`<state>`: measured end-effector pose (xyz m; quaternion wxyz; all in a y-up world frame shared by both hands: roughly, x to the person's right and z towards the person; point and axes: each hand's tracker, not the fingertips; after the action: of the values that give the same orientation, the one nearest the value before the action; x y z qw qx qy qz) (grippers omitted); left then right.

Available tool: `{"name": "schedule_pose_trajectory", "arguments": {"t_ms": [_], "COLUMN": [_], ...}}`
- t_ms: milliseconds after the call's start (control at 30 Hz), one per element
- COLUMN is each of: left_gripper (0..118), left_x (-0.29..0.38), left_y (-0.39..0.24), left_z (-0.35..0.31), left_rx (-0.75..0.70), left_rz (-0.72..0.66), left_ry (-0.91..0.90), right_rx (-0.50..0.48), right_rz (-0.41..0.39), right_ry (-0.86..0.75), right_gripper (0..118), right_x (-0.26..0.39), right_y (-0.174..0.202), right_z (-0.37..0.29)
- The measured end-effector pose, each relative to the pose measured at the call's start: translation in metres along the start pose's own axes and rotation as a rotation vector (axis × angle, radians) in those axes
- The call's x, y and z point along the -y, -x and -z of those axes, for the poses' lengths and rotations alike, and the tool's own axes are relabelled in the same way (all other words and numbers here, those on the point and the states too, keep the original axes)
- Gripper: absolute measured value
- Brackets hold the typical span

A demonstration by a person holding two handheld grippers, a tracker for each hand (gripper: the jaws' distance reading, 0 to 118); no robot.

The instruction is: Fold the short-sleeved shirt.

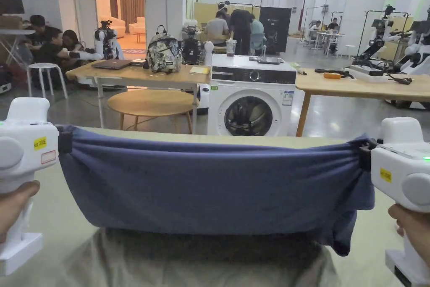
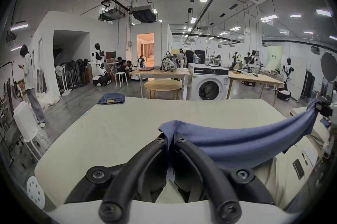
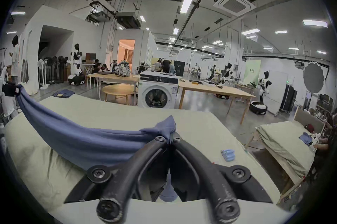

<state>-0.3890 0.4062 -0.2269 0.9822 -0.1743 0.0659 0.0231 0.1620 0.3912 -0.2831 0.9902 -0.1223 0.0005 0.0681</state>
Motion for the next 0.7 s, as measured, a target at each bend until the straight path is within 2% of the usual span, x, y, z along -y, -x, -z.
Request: {"name": "schedule_pose_trajectory", "arguments": {"t_ms": [200, 333, 533, 700], "left_gripper": [0, 0, 0, 0], "left_x": [0.048, 0.098, 0.178, 0.236], "left_y": [0.009, 0.017, 0.025, 0.025], "left_z": [-0.034, -0.048, -0.057, -0.052], "left_rx": [0.028, 0.038, 0.043, 0.062], "left_rz": [-0.046, -0.054, -0.09, -0.042], "left_ry": [0.061, 0.164, 0.369, 0.56], "right_rx": [-0.015, -0.047, -0.086, -0.097], "right_rz": [-0.012, -0.033, -0.049, -0.044], "right_ry": [0.061, 0.153, 0.351, 0.552], "right_gripper": [0, 0, 0, 0], "right_x": [0.04, 0.082, 0.148, 0.205], "right_y": [0.002, 0.004, 0.014, 0.015], "right_z": [-0.044, -0.059, -0.077, -0.086]}}
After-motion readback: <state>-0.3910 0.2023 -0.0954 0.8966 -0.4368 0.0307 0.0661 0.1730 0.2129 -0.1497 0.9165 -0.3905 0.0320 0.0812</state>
